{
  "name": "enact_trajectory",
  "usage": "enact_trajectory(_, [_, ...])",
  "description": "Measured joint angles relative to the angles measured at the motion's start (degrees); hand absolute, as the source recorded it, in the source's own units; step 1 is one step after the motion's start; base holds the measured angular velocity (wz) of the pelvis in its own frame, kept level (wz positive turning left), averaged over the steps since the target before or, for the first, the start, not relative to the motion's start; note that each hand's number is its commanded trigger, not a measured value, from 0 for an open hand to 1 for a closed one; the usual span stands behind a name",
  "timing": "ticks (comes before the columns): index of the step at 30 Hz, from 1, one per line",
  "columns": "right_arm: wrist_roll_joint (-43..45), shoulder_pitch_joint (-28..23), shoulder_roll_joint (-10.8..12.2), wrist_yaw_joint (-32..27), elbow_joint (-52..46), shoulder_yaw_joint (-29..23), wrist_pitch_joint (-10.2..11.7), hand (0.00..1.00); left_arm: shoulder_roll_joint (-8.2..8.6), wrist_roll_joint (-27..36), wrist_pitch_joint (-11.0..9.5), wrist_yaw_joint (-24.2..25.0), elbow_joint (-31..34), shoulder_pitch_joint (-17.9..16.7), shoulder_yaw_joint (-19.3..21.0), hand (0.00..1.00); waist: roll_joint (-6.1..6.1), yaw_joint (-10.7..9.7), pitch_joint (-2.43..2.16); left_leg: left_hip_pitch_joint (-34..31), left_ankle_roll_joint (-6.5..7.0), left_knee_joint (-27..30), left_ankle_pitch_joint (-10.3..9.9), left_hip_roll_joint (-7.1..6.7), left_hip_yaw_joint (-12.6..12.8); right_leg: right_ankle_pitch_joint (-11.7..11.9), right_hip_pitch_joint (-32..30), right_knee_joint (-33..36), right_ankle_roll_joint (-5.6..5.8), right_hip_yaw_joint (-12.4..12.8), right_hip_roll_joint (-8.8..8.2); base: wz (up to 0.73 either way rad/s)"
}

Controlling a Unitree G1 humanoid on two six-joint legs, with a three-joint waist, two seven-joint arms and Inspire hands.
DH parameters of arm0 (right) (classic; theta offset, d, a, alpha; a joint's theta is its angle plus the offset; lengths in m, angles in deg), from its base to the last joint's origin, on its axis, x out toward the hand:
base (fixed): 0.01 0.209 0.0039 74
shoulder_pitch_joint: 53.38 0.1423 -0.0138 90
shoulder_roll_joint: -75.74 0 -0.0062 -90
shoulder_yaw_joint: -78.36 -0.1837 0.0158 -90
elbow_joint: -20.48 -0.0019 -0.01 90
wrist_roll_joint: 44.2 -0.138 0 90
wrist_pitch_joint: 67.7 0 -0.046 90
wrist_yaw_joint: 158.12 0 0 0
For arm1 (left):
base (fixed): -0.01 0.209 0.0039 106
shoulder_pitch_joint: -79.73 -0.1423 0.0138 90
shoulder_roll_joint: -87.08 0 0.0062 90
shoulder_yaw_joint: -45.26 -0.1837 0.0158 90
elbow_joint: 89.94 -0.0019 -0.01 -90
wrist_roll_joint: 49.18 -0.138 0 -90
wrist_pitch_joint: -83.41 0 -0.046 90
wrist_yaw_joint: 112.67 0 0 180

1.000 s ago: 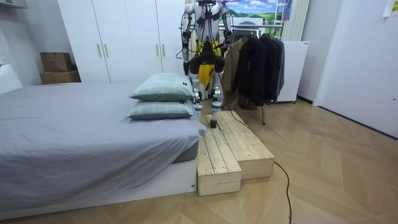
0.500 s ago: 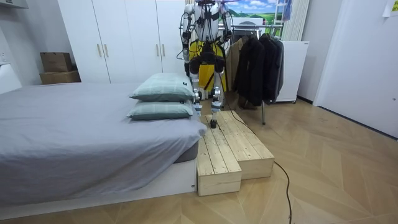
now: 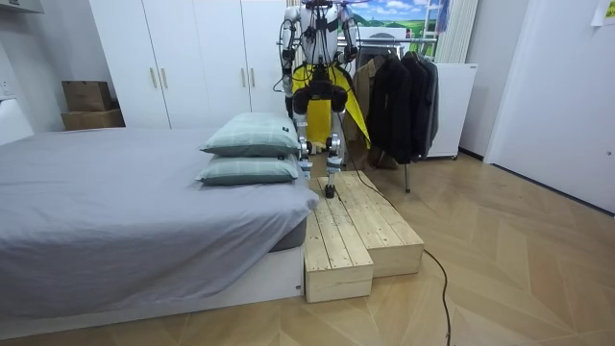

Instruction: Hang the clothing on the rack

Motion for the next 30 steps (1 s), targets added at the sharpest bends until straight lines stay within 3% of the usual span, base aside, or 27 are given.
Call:
enact_trajectory(5, [-0.97, 0.00, -0.02, 1.07, 0.00, 0.46, -0.01, 0.00, 0.01, -0.09, 0.05, 0.08, 0.32, -0.62, -0.04, 0.00, 0.07, 0.29, -0.07, 0.02, 0.00, 0.00, 0.00, 0.00, 0.02, 0.00, -0.02, 0.01, 0.00, 0.10, 0.01, 0.00])
enact_trajectory(15, [-15.08, -0.02, -0.47, 10.03, -3.10, 1.07, -0.73, 0.00, 0.22, -0.10, 0.25, 0.50, 3.36, -1.68, -0.19, 0.00, 0.25, 0.19, -0.27, -0.87, 0.00, 0.09, 0.01, 0.00, -0.52, 0.07, -0.73, 0.07, -0.02, 0.22, -0.02, 0.00])
enact_trajectory(19, [-16.36, -0.02, -0.45, 11.67, -3.59, 1.05, -0.73, 0.00, 0.24, -0.12, 0.25, 0.58, 3.10, -1.65, -0.15, 0.00, 0.26, 0.10, -0.27, -0.88, 0.00, 0.05, 0.01, 0.01, -0.46, 0.07, -0.73, 0.05, -0.02, 0.13, -0.04, 0.00])
enact_trajectory(30, [-17.93, -1.66, -0.32, 13.61, -3.58, 0.91, -0.74, 0.00, 0.15, -0.10, 0.92, 0.47, 2.17, -1.86, -0.13, 0.00, 0.08, -2.21, -0.21, -0.82, 0.00, 0.05, 0.00, 0.04, 0.95, 0.14, -1.27, 0.05, 0.02, 1.41, 0.25, -0.06])
